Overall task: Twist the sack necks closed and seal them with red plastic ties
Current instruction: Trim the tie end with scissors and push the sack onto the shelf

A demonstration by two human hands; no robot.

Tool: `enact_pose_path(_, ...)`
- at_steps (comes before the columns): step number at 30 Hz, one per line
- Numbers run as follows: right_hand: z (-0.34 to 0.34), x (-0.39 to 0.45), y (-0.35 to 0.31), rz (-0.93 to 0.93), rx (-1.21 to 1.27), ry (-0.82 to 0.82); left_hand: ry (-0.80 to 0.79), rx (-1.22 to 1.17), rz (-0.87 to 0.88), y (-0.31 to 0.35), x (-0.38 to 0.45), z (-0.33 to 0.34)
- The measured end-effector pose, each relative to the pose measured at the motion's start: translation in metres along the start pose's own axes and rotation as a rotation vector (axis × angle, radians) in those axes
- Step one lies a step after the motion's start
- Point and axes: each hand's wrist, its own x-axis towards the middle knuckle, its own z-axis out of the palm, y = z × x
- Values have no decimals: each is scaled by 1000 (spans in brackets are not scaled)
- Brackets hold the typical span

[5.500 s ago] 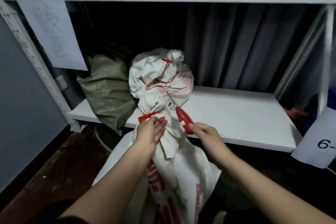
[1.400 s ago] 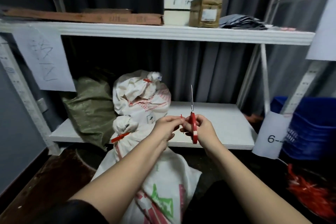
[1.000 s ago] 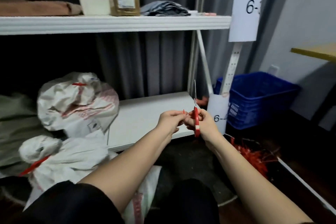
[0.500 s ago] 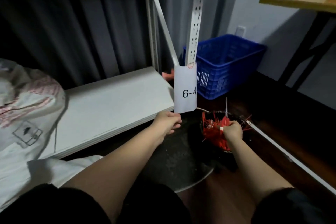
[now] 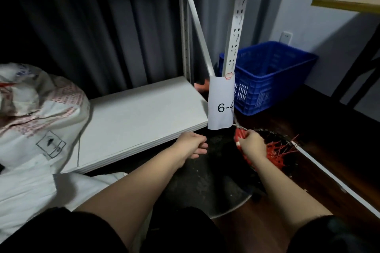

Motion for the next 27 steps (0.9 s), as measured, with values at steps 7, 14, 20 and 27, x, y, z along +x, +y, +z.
enact_pose_path(7,44,-62,-114,-272,-218,-184,24,-35,17,-3,-28,-43)
enact_pose_path(14,75,-87,-163,-455,-195,-411,308,-183,94,-25,-29,-100)
enact_pose_path(20,96,-81,-173,-643,-498,-138,438,-193,100,-35,-3,-118)
enact_pose_path(27,120,-33,-161,-497,-413,-170,485,-134,96,-30,63,-119)
